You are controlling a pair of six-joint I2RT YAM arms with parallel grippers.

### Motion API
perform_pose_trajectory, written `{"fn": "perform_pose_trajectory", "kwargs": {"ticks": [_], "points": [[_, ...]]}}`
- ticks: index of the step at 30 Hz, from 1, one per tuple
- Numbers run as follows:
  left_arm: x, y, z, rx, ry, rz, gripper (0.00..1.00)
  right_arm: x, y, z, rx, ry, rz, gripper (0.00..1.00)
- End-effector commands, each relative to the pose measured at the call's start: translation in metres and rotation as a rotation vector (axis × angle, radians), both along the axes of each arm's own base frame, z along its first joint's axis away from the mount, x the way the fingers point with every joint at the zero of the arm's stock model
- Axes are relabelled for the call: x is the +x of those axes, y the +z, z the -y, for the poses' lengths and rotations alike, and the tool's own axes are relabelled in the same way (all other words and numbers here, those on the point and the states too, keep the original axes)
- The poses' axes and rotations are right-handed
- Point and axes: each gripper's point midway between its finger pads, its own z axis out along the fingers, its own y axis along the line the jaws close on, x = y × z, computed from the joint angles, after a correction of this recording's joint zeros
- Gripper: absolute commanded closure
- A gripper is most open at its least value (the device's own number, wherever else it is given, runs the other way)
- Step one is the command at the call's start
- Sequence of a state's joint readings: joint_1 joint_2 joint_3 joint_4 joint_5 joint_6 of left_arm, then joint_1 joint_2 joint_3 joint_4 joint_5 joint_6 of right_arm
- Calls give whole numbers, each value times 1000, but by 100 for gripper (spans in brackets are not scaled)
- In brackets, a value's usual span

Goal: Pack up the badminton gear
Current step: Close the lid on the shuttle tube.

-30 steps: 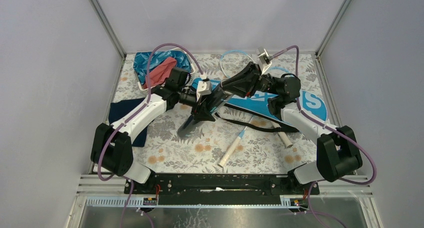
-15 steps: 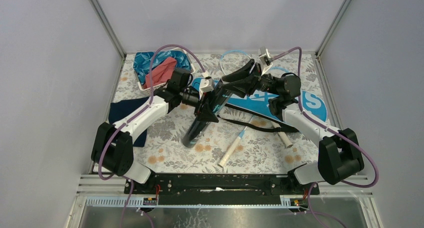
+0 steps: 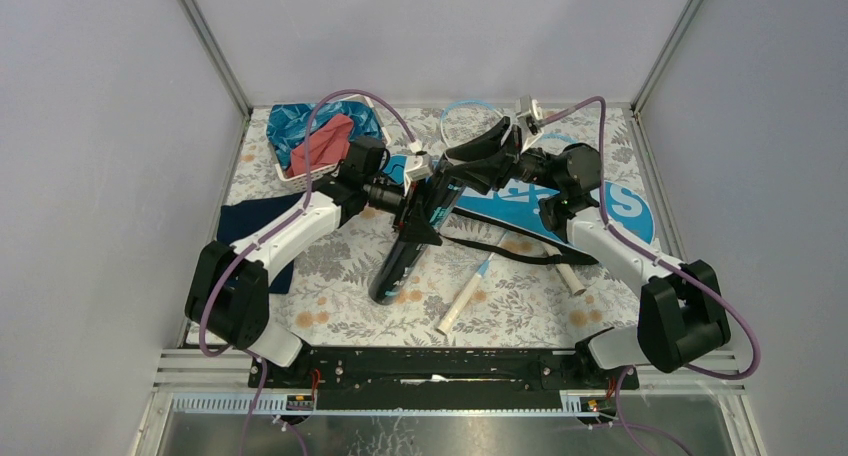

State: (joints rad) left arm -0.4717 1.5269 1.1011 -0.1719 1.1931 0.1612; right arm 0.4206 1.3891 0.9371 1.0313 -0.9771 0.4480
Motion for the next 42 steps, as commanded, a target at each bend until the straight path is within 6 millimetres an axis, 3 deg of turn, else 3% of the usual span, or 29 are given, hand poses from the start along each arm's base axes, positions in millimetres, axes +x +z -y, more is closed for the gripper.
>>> {"fn": "perform_pose_trajectory", "kwargs": {"ticks": [1, 9, 12, 15, 20, 25, 35, 42], "points": [[26, 88, 19, -226, -2, 335, 100, -41, -111, -11, -301, 217, -326, 53], [25, 97, 18, -234, -5, 347, 100, -44, -125, -11, -367, 208, -263, 70], [27, 98, 16, -239, 0, 343, 100, -44, -129, -13, -393, 198, -234, 72], [25, 97, 15, -234, -2, 343, 100, -42, -128, -14, -397, 185, -240, 65], [30, 63, 7, -113, -15, 455, 100, -29, -114, -13, -425, 145, -270, 41], [33, 36, -4, -14, -37, 570, 100, -29, -90, -6, -426, 144, -264, 29], [40, 10, -17, 110, -73, 665, 100, -46, -52, 7, -444, 184, -209, 22], [36, 5, -22, 134, -120, 708, 100, -49, -41, 19, -474, 160, -172, 21]]}}
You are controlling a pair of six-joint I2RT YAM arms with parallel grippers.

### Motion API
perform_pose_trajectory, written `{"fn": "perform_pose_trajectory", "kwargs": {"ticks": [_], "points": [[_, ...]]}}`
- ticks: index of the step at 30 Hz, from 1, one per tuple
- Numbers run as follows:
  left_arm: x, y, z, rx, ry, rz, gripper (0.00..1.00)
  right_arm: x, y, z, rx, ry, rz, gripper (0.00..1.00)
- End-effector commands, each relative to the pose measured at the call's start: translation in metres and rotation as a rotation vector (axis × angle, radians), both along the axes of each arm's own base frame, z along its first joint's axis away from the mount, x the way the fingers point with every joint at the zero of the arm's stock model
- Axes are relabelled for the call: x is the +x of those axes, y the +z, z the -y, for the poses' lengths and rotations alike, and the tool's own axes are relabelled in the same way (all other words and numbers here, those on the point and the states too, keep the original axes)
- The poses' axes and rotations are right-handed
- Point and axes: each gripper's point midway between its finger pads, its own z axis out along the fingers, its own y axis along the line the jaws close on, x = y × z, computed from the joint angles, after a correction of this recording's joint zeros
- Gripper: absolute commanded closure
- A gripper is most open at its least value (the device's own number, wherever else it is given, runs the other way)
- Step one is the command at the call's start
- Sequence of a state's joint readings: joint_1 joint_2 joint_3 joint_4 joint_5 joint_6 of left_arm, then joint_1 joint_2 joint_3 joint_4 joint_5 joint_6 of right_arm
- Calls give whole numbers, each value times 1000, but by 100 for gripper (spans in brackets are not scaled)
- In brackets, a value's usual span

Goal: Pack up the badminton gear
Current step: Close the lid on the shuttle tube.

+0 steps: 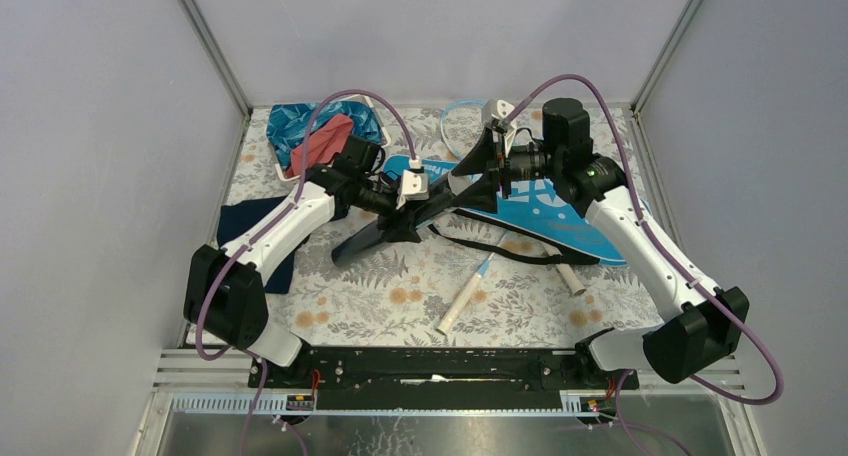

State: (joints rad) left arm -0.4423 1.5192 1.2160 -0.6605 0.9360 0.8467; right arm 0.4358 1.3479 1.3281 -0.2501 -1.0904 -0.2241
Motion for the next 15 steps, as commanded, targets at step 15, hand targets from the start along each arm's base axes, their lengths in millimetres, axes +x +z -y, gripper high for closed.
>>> {"fn": "perform_pose_trajectory", "kwargs": {"ticks": [15], "points": [[9, 31, 16, -65, -183, 313, 100, -13, 0, 26, -83, -54, -34, 22]]}}
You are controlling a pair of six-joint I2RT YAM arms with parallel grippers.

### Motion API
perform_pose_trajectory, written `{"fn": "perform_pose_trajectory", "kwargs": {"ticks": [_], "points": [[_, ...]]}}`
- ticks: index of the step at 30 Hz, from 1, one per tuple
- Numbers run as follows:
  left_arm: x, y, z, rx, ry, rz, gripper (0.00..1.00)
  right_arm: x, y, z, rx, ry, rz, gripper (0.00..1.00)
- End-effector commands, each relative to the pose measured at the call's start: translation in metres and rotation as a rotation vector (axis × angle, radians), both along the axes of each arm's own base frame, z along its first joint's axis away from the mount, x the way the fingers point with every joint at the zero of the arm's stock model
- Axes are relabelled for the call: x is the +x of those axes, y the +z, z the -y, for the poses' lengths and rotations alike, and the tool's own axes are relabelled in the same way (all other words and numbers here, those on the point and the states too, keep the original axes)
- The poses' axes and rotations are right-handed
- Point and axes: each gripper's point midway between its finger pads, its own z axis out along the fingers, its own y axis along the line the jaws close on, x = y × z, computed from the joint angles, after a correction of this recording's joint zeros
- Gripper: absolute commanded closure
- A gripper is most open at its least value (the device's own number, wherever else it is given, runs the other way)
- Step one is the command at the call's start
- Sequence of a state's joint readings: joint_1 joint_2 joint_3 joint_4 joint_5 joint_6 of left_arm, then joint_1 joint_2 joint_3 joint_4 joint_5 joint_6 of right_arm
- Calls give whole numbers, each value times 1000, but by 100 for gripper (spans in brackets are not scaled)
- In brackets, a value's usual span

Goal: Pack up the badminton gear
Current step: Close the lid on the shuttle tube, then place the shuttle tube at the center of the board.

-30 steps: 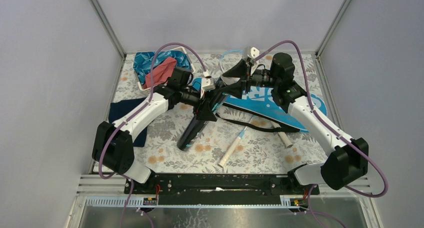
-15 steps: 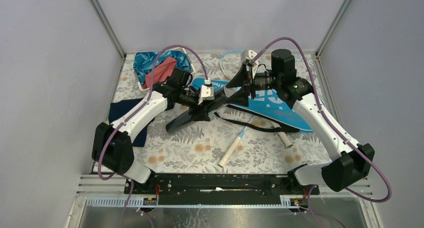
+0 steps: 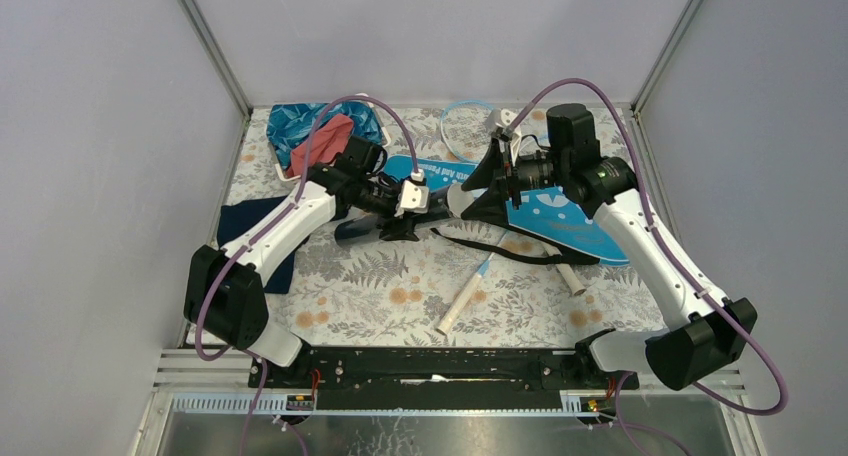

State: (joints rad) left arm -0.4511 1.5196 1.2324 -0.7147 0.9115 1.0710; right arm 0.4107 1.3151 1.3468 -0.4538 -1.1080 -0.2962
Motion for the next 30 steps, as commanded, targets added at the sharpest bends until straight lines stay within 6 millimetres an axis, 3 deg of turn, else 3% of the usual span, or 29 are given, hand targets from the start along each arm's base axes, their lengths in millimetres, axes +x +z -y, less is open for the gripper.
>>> {"fn": "perform_pose_trajectory", "kwargs": {"ticks": [1, 9, 18, 24, 30], "points": [[7, 33, 18, -85, -81, 144, 100, 6, 10, 10, -34, -65, 47, 22], [11, 31, 14, -54, -40, 138, 100, 5, 25, 18, -43, -100, 73, 22], [26, 34, 5, 9, 98, 106, 100, -14, 60, 19, -3, -62, 51, 21], [45, 46, -17, 100, 375, 30, 100, 29, 50, 34, -83, -319, 73, 21], [56, 29, -75, 267, 665, -45, 100, 67, 21, 49, -138, -460, 25, 21]]}}
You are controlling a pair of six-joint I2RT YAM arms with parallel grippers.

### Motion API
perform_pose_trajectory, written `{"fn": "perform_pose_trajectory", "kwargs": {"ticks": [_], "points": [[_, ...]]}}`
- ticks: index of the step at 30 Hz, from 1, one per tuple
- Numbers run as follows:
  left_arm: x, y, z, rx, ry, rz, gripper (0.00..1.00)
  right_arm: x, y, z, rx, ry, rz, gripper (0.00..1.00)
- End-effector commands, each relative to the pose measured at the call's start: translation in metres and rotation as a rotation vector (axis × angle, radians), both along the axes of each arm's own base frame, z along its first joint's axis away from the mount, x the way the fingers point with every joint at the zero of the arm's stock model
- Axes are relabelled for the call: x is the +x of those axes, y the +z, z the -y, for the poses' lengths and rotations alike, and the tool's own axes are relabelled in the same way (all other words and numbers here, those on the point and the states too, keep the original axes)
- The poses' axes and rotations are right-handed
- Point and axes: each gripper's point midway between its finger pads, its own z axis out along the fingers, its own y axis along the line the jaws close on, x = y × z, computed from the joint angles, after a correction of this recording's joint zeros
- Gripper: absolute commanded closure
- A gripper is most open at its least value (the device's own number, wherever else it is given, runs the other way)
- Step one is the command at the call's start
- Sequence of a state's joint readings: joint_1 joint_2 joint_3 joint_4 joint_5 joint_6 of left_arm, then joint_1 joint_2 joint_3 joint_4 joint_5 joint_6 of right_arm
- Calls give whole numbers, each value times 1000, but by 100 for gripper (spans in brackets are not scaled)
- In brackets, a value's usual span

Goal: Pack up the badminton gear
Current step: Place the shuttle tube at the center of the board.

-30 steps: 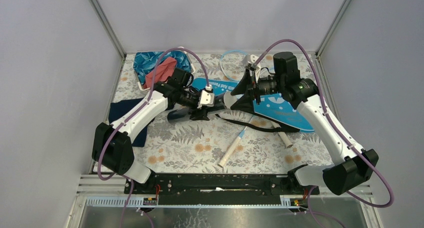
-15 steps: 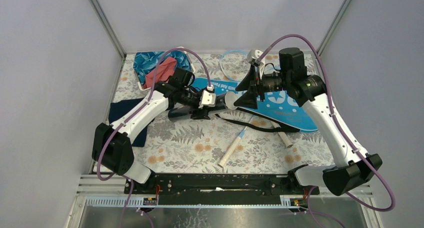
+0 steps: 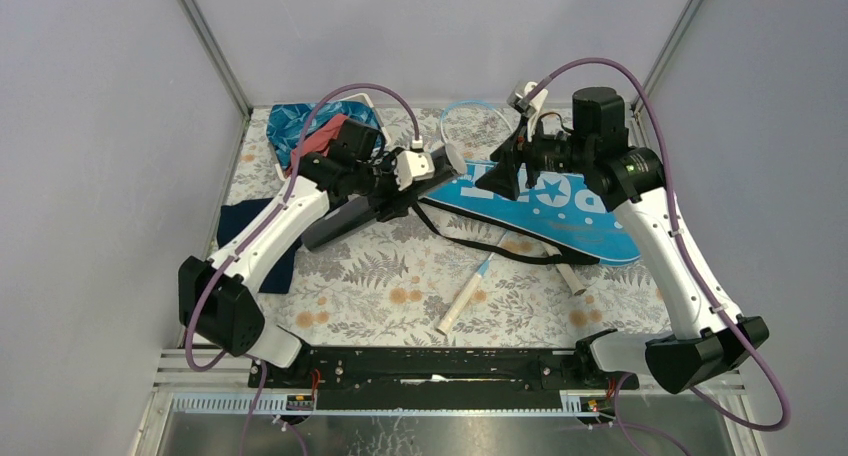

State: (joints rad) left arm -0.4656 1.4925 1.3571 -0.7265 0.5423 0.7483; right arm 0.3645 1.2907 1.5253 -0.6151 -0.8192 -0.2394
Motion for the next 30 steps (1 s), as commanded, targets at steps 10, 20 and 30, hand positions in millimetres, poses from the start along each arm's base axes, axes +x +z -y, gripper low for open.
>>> {"fn": "perform_pose_trajectory", "kwargs": {"ticks": [10, 20, 30], "points": [[15, -58, -179, 292, 670, -72, 91, 58, -72, 37, -51, -194, -111, 20], [22, -129, -251, 415, 825, -206, 86, 65, -110, 52, -161, -244, -120, 20], [20, -176, -272, 533, 850, -272, 56, 69, -180, 92, -420, -346, -159, 20]]}}
